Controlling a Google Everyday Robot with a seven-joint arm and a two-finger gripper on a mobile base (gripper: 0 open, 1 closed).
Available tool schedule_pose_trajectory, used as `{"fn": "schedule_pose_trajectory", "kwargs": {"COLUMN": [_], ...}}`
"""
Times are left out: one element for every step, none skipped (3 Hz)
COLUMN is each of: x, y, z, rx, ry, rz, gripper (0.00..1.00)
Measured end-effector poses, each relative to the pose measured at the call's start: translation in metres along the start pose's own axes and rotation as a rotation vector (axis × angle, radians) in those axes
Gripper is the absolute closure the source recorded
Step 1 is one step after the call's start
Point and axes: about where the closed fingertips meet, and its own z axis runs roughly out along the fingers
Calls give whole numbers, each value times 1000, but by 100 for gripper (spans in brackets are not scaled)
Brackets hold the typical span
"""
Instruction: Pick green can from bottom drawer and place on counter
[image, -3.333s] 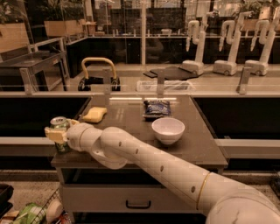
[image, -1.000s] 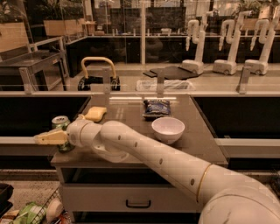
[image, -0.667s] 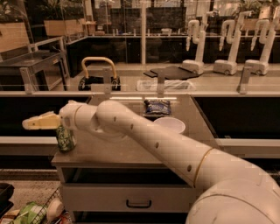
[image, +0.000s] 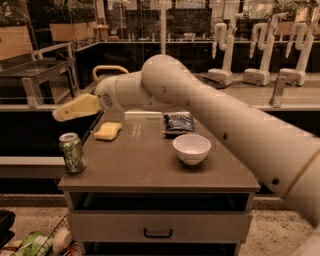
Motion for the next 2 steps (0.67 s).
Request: {"fn": "schedule_pose_trajectory", "kwargs": {"x": [27,65], "y": [-28,-49], "z": [-99,-169], "rx": [166,416], "ry": [174,232], "rz": [12,49], "gripper": [0,0]}}
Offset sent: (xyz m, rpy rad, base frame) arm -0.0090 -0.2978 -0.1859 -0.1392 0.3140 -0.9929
